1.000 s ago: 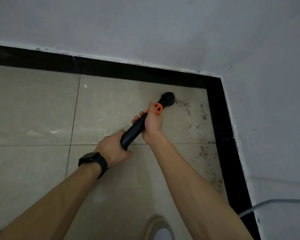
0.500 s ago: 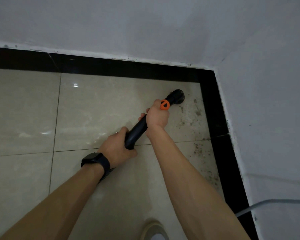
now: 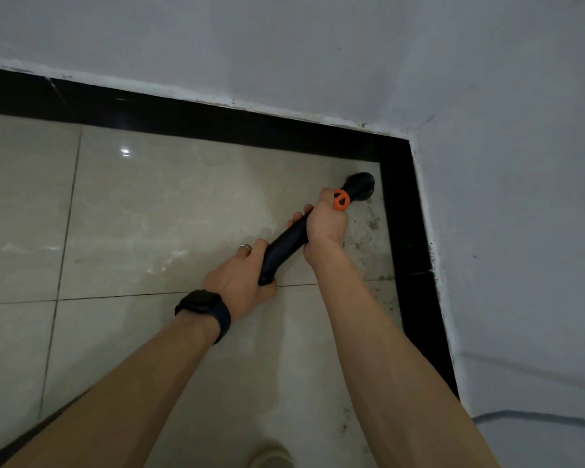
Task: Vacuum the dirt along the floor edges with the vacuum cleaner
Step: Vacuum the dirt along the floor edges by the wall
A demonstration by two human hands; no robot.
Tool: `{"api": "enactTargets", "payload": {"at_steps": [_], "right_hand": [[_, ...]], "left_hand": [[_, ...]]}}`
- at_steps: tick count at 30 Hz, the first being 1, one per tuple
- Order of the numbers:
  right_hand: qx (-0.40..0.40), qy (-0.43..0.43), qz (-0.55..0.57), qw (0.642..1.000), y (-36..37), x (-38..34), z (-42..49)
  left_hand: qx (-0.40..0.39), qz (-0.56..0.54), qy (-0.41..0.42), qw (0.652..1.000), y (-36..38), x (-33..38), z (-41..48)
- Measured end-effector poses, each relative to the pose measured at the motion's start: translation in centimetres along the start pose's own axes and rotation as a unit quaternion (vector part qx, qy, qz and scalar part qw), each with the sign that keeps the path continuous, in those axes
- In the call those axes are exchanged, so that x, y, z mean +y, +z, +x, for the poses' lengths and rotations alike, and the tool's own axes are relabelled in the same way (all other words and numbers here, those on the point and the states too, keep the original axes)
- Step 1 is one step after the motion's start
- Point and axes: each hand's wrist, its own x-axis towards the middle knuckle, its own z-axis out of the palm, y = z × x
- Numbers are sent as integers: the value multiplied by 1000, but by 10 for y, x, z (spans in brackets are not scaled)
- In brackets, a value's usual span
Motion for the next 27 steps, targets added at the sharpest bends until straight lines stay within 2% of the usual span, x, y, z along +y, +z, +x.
{"api": "enactTargets", "payload": {"at_steps": [9,15,21,27], "right_hand": [[19,-5,3,1000,-25,-8,21],[27,-18,-28,999,-20,-9,22],[-2,-6,-6,1000,-9,-15,16],[-31,14,39,999,7,8,-12]], "left_hand": [[-30,26,20,999,15,17,20],[-62,-26,10,998,12,19,23],[-61,-55,1,997,-1,16,24],[-52,-12,-3,999,-26,-12,-1]]}}
